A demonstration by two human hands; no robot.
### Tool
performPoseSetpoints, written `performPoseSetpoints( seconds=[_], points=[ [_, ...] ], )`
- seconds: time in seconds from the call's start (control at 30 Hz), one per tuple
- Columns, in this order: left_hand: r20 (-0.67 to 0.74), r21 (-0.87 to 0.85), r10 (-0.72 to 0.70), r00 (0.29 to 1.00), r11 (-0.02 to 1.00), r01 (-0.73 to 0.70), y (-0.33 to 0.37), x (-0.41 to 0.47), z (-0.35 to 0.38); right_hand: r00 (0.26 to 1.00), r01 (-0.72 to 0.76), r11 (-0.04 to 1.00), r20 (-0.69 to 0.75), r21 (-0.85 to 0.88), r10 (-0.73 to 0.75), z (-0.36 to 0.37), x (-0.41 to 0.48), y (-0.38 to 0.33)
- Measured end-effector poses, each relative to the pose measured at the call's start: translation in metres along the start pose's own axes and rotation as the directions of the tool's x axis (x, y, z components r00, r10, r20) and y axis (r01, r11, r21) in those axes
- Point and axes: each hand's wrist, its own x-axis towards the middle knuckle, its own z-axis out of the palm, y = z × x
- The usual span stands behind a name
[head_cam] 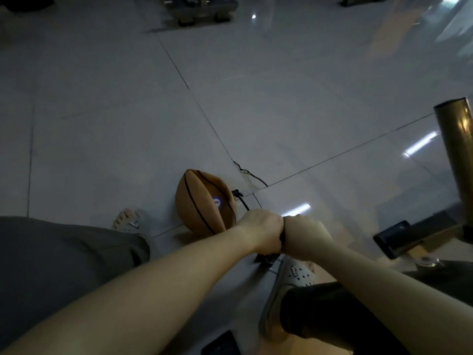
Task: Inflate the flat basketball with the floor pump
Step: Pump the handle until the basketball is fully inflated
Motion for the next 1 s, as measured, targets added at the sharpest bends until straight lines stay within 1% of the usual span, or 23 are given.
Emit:
performPoseSetpoints(
  seconds=[0.03,0.13,0.2,0.27,0.33,0.4,0.47,0.5,0.53,0.6,0.67,0.73,0.8,0.93,1.0],
  points=[
    [0.026,0.018,0.011,1.0,1.0,-0.012,0.002,-0.001,-0.005,1.0,-0.014,1.0,0.018,0.007,0.014,0.0,-0.003,0.001],
    [0.082,0.108,0.024,0.996,0.994,-0.033,0.009,-0.004,-0.014,0.996,-0.049,0.991,0.083,0.124,0.039,0.0,-0.009,0.002],
    [0.074,0.092,0.013,0.997,0.996,-0.02,0.013,-0.01,-0.028,0.995,-0.027,0.986,0.104,0.166,0.009,-0.014,-0.013,0.004],
    [0.05,0.061,0.006,0.999,0.998,-0.009,0.015,-0.017,-0.061,0.995,0.034,0.982,0.085,0.188,-0.051,-0.046,-0.017,0.011],
    [0.028,0.024,0.011,1.0,1.0,-0.011,0.019,-0.024,-0.111,0.993,0.103,0.968,0.036,0.227,-0.114,-0.095,-0.027,0.021],
    [0.017,-0.06,0.039,0.999,0.997,-0.038,0.021,-0.028,-0.164,0.993,0.117,0.951,-0.001,0.288,-0.121,-0.144,-0.039,0.03],
    [0.032,-0.067,0.072,0.997,0.995,-0.07,0.023,-0.03,-0.19,0.993,0.106,0.92,0.014,0.377,-0.121,-0.169,-0.049,0.034],
    [0.045,-0.065,0.065,0.997,0.996,-0.062,0.023,-0.03,-0.188,0.993,0.106,0.92,0.015,0.378,-0.121,-0.166,-0.049,0.032],
    [0.051,-0.055,0.052,0.997,0.997,-0.05,0.022,-0.028,-0.174,0.993,0.109,0.933,0.0,0.344,-0.116,-0.151,-0.046,0.029],
    [0.034,0.012,0.015,0.999,1.0,-0.015,0.019,-0.02,-0.126,0.994,0.107,0.958,-0.021,0.265,-0.105,-0.103,-0.032,0.02],
    [0.007,0.063,0.025,1.0,0.998,-0.025,0.014,-0.009,-0.075,0.998,0.044,0.978,0.035,0.202,-0.052,-0.053,-0.008,0.018],
    [-0.045,0.07,0.045,0.998,0.997,-0.042,0.007,0.002,-0.04,0.998,0.0,0.987,0.062,0.162,-0.01,-0.023,0.004,0.018],
    [-0.018,0.089,0.059,0.998,0.994,-0.057,0.005,0.007,-0.02,0.995,-0.035,0.99,0.093,0.136,0.023,-0.008,0.005,0.013],
    [0.024,0.103,0.043,0.999,0.994,-0.045,0.003,0.018,-0.004,0.994,-0.094,0.992,0.066,0.078,0.089,0.002,0.007,0.009],
    [0.05,0.069,0.037,0.998,0.997,-0.04,0.005,0.016,-0.008,0.987,-0.135,0.985,0.099,0.106,0.125,0.0,0.007,0.007]
  ],
)
